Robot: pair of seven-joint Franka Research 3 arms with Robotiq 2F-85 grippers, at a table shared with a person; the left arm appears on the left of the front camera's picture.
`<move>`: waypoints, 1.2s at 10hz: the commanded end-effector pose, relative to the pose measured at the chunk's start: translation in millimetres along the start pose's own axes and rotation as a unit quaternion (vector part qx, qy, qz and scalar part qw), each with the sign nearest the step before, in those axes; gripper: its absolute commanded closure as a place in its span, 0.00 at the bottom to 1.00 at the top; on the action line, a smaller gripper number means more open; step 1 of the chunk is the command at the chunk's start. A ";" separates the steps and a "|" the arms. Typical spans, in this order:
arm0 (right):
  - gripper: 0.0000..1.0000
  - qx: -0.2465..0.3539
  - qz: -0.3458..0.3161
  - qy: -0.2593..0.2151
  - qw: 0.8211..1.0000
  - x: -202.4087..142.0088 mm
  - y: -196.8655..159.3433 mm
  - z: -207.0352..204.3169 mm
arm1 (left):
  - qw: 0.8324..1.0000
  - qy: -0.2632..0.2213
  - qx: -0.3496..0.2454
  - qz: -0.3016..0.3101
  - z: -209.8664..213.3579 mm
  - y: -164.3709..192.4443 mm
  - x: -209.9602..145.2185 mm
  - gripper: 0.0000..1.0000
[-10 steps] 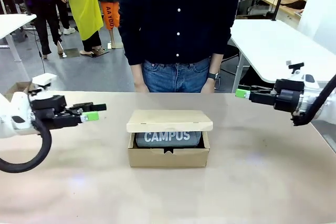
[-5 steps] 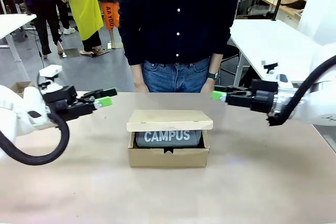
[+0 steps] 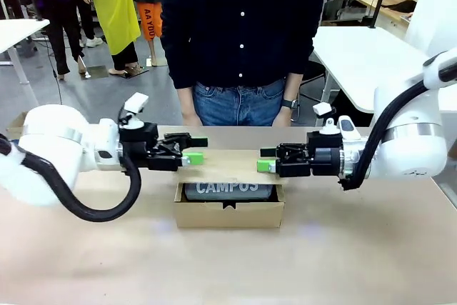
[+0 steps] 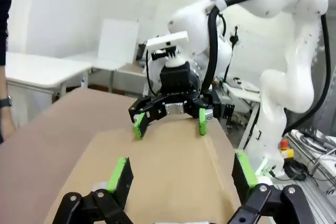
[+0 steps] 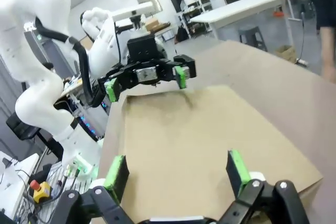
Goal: Pack the items into the box.
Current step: Close the Mailer Box.
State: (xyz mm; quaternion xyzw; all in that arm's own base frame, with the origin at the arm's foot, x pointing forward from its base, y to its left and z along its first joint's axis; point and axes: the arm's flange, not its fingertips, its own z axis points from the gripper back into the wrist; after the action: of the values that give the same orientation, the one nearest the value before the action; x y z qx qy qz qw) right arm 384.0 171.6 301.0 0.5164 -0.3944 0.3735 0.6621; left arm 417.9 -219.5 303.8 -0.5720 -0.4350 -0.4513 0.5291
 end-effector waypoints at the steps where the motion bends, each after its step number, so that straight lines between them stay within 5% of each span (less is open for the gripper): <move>1: 0.00 -0.002 0.033 0.028 0.999 -10.0 7.6 8.4 | 1.000 0.030 -0.001 -0.002 -3.2 8.7 -8.3 0.00; 6: 0.00 -0.019 0.046 0.069 0.996 -22.2 0.0 1.6 | 0.996 0.083 -0.015 0.000 -2.4 9.8 -38.3 0.00; 12: 0.00 -0.030 0.072 0.059 0.995 -7.5 9.0 14.7 | 0.998 0.051 -0.018 -0.033 12.2 -2.4 -25.6 0.00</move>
State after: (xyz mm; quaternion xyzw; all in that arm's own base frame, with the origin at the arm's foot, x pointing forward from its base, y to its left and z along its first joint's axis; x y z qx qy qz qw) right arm 381.6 164.9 289.5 0.4692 -0.3758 0.4300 0.6736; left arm 419.6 -219.2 272.0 -0.5471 -0.3925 -0.5032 0.5417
